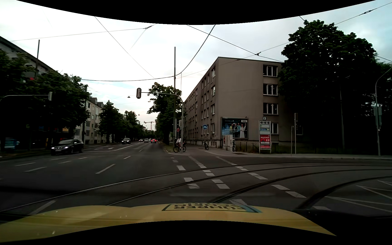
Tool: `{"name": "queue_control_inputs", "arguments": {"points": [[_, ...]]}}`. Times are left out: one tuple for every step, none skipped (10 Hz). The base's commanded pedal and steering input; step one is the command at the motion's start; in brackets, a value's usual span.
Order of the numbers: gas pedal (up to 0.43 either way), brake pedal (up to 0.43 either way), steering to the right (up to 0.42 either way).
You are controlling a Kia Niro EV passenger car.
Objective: Follow the waypoints while adhering to traffic rules and regulations
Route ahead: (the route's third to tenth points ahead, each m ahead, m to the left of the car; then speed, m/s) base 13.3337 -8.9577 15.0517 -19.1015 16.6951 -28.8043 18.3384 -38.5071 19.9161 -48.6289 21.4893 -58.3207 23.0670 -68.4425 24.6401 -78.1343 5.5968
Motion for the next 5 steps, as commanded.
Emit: {"name": "queue_control_inputs", "arguments": {"points": [[0.000,0.165,0.259],[0.000,0.159,0.277],[0.000,0.152,0.297],[0.000,0.122,0.314],[0.000,0.098,0.318]]}}
